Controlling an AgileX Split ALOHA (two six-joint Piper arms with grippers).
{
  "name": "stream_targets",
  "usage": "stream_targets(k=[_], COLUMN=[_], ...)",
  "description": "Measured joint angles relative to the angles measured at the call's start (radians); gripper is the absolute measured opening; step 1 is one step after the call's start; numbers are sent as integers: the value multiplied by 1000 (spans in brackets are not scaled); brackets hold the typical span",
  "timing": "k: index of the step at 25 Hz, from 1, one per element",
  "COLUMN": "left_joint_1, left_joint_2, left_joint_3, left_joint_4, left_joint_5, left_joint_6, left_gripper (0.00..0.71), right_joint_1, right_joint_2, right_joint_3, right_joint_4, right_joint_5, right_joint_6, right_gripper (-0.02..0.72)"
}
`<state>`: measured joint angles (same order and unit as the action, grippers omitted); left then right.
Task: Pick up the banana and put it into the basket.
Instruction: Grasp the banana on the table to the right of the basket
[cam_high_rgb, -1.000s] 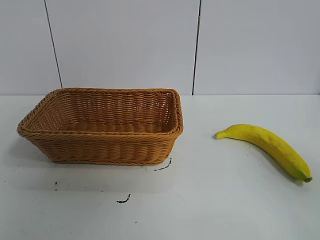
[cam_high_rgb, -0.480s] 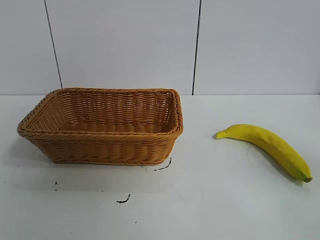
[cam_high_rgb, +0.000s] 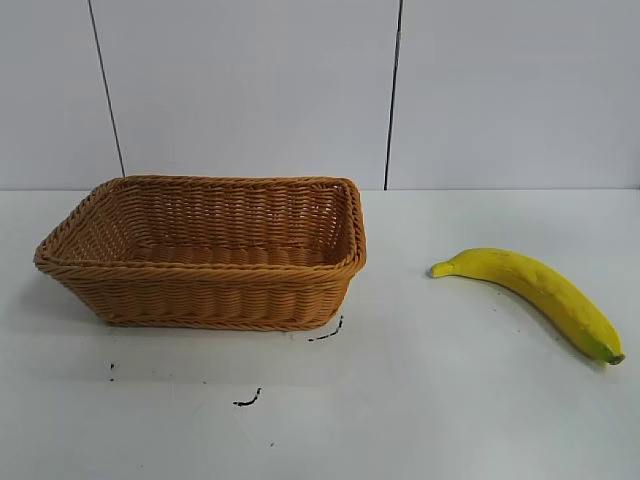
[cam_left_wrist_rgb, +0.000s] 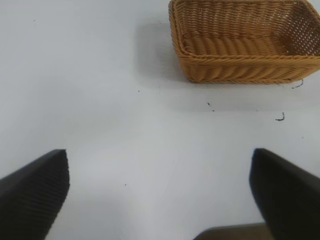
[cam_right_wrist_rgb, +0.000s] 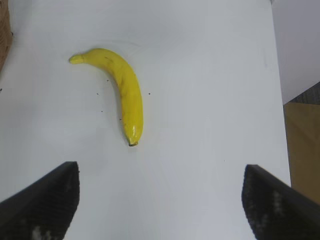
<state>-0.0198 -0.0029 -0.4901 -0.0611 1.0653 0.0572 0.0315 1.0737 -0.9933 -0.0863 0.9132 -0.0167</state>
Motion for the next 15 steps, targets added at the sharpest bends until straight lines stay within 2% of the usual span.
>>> stream_targets(k=[4, 9, 12, 15], left_joint_1=[0, 0, 0, 0], left_joint_2=[0, 0, 0, 0], left_joint_3=[0, 0, 0, 0], left_joint_4=[0, 0, 0, 0], left_joint_5=[0, 0, 0, 0], left_joint_6=[0, 0, 0, 0], left_gripper=[695, 695, 695, 695], right_joint_1=[0, 0, 0, 11], right_joint_2=[221, 441, 548, 619], right_joint_3=[-151, -321, -396, -422], right_joint_4=[46, 115, 165, 172], right_joint_5=[7, 64, 70, 49], right_joint_6=[-78, -234, -296, -331], right_gripper=[636, 636, 636, 636])
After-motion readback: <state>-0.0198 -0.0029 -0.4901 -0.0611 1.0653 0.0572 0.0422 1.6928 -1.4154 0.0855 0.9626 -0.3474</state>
